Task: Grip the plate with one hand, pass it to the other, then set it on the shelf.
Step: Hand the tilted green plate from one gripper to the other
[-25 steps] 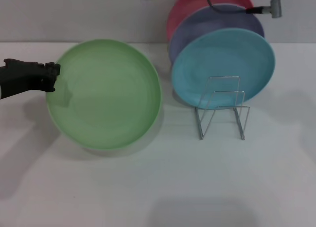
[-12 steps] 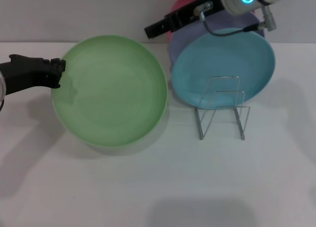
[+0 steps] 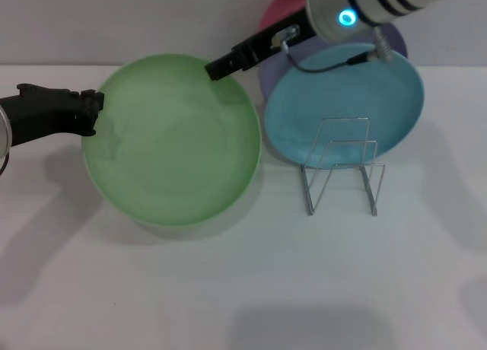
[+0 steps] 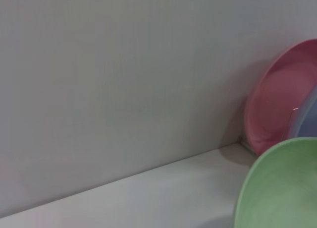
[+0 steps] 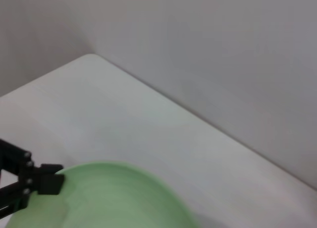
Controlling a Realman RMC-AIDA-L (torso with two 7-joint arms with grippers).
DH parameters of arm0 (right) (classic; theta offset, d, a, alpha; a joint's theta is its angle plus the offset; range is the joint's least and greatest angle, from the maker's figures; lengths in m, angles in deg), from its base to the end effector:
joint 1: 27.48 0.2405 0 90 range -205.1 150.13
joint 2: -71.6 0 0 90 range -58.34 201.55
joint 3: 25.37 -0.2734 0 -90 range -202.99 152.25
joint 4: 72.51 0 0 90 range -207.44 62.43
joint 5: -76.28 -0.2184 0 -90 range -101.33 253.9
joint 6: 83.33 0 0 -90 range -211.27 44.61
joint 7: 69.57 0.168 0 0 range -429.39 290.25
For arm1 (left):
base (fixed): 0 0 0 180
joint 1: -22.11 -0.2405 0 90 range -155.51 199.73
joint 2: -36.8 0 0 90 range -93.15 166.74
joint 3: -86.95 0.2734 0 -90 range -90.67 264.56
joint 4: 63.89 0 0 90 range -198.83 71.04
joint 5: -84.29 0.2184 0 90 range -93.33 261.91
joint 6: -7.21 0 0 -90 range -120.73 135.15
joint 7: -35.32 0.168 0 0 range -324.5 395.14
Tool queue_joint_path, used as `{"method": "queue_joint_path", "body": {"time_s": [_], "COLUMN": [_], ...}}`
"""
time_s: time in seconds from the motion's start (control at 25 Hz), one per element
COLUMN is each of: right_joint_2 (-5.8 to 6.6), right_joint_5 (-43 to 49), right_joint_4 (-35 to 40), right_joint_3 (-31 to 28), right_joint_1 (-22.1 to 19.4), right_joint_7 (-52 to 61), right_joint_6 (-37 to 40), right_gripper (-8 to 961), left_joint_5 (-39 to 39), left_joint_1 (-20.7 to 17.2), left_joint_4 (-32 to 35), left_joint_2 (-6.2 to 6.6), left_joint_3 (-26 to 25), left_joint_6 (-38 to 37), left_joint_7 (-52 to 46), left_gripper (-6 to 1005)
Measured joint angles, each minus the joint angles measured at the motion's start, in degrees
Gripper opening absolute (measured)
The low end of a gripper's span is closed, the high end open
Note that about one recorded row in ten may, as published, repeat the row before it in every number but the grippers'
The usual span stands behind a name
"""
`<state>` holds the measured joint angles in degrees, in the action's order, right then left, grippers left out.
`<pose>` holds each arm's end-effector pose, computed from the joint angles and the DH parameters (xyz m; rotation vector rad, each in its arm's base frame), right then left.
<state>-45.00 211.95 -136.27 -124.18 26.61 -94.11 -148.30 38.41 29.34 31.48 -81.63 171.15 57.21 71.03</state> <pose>0.0601 0.4672 -0.0480 -2.5551 0.7800 0.0628 -0.2193 0.3715 0.0312 -2.1435 -0.7831 -0.2420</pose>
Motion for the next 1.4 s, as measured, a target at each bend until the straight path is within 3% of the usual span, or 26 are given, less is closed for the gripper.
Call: {"method": "queue_joint_path", "body": {"time_s": [0.16, 0.32, 0.96, 1.08, 1.28, 1.4], "right_joint_2": [-1.16, -1.54, -1.81, -1.91, -2.21, -2.27], "right_joint_5": [0.0, 0.0, -0.4, -0.6, -0.9, -1.3], "right_joint_4": [3.6, 5.4, 9.3, 9.0, 7.8, 6.8], "right_joint_3": [-0.4, -0.1, 0.0, 0.0, 0.2, 1.8], "right_joint_1": [1.6, 2.5, 3.7, 3.3, 2.5, 2.1], "right_joint_7": [-2.0, -2.2, -4.9, -6.2, -8.0, -8.2], "right_joint_6": [0.8, 2.5, 4.6, 4.6, 4.7, 4.6], "right_gripper": [816, 815, 577, 333, 141, 133], "left_joint_5": [0.0, 0.0, -1.2, -1.2, -1.3, -1.3], "left_joint_1": [0.3, 0.4, 0.5, 0.5, 0.4, 0.6], "left_joint_4": [0.0, 0.0, 0.3, 0.3, 0.3, 0.3], "left_joint_2": [-0.05, -0.04, 0.18, 0.24, 0.24, 0.35], "left_joint_3": [0.2, 0.3, 0.4, 0.3, 0.0, 0.1], "left_joint_6": [0.0, 0.0, 0.2, 0.2, 0.0, 0.3], "left_joint_7": [0.0, -0.1, 0.1, 0.1, 0.2, 0.3], "left_gripper": [24, 25, 25, 27, 33, 36]}}
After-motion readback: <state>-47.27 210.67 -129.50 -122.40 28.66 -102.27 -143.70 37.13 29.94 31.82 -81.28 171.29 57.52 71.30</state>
